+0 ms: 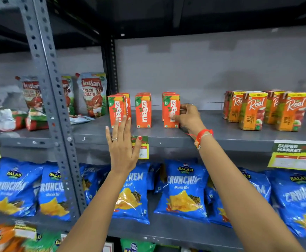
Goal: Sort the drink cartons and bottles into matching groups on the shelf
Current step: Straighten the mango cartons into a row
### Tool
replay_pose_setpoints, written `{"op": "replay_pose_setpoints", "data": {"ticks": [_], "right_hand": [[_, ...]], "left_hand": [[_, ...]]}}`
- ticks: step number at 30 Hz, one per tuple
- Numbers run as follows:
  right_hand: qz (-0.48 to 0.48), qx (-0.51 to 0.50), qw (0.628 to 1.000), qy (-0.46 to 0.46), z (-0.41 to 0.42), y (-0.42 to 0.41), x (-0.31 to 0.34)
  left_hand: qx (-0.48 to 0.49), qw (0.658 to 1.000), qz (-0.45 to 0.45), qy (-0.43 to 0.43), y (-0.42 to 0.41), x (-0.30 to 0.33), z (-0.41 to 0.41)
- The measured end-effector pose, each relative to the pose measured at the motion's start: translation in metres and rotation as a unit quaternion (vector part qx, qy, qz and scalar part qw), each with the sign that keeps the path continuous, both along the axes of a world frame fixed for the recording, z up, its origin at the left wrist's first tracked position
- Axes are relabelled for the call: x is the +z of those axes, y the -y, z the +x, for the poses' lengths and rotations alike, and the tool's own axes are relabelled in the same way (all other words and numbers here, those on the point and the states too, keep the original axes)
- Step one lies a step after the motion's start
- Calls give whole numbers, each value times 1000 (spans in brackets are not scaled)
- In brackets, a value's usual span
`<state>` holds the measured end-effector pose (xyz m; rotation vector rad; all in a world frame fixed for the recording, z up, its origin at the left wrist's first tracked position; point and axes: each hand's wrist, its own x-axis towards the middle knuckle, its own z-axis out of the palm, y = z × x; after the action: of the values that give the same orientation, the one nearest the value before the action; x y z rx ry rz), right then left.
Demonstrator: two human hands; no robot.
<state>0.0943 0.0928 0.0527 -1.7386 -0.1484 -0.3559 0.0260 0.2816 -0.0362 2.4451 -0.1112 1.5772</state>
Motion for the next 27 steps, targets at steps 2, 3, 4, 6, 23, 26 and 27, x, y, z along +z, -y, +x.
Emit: {"op": "replay_pose_setpoints", "data": {"ticks": [2,3,4,6,23,26,27], "right_hand": [[-15,-11,1000,1,-17,-7,8],[-22,-14,1000,1,-22,-9,11],[-29,-15,999,1,-25,-11,12],[-45,-16,999,2,-27,-12,13],[-63,-13,996,58,-49,2,3],[-44,-13,995,86,-56,20,-2],[-42,-11,996,81,-56,24,-4]], "left_hand": [[0,1000,0,9,-1,0,1],[0,1000,1,11,-1,-1,1],[0,1000,2,12,-1,-1,2],[2,1000,3,12,-2,-1,2],[-21,999,-32,32,9,4,-11],[-47,996,-42,59,32,11,-13],[-63,995,-46,66,40,15,-14]]}}
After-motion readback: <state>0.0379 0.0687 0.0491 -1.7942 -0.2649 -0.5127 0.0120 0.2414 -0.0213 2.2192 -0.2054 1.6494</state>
